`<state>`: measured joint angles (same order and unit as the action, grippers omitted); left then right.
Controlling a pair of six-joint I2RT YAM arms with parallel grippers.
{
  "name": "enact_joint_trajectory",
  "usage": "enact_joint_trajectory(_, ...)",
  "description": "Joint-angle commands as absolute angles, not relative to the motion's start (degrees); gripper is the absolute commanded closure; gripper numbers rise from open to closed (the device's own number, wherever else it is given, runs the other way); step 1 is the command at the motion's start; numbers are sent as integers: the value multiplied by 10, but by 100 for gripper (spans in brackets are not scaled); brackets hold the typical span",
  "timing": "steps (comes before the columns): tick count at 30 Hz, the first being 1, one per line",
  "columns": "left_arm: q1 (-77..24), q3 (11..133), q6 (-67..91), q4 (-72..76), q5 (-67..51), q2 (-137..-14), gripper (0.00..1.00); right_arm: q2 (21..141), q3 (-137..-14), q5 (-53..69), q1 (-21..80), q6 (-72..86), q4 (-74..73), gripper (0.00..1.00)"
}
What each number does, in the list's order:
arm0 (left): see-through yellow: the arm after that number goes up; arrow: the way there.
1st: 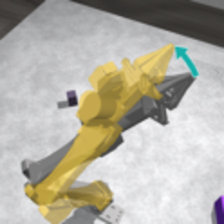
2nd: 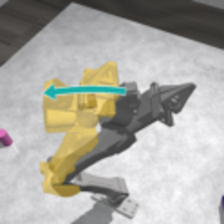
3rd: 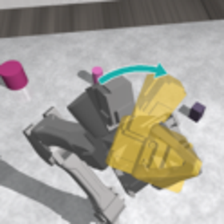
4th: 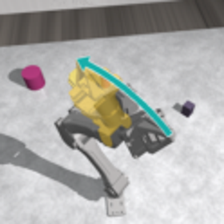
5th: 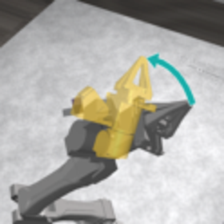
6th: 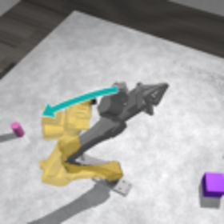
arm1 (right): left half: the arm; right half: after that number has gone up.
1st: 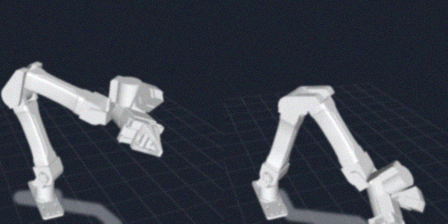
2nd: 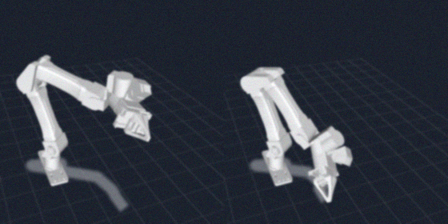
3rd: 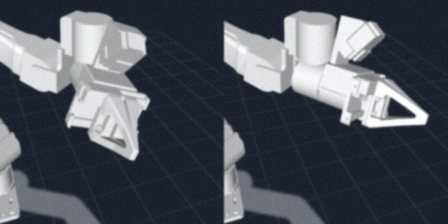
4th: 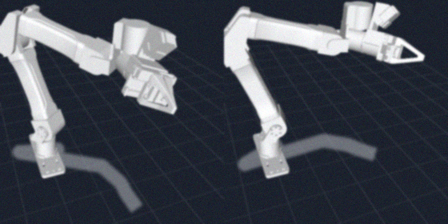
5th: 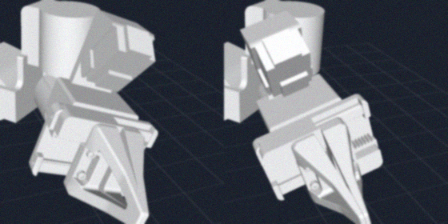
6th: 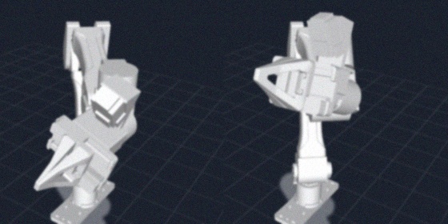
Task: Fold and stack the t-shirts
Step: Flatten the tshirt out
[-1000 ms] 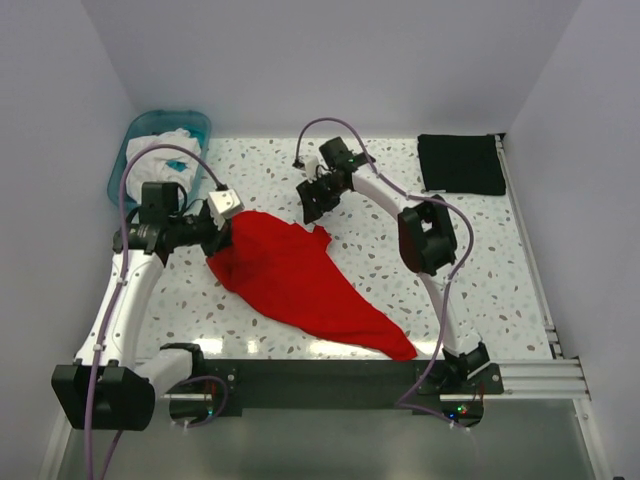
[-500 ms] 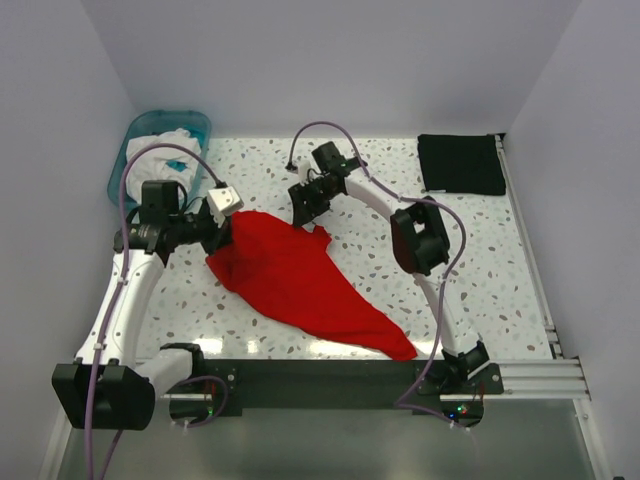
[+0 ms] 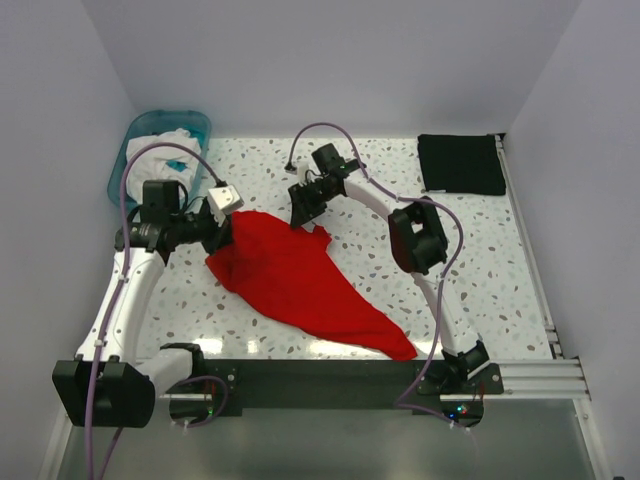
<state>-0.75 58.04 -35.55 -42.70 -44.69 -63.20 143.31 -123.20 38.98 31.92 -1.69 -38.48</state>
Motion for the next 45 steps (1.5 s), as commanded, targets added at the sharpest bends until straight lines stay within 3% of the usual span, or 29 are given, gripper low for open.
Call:
enact_joint_trajectory(1, -4, 597, -348, -403, -454, -635, 100, 1432, -1253, 440, 322, -4, -362, 64)
enact_joint_trajectory(6, -4, 595, -348, -401, -455, -635, 100, 1422, -1248, 446, 322, -4, -366, 78)
enact_joint_trajectory(10, -4, 597, -344, -396, -449, -635, 100, 1409, -1241, 447, 321, -11, -373, 100)
enact_joint_trajectory(25, 15, 650, -164, -271, -353, -663, 100, 1175, -1144, 459, 208, -27, -381, 100)
enact_joint_trajectory(36, 19, 676, -56, -264, -215, -547, 100, 820, -958, 363, 28, -42, -380, 100)
enact_joint_trajectory(41, 18, 700, -38, -216, -220, -569, 100, 770, -975, 282, 13, -28, -321, 100)
enact_joint_trajectory(45, 19, 721, -44, -61, -235, -652, 100, 807, -992, 205, 13, -18, -229, 100)
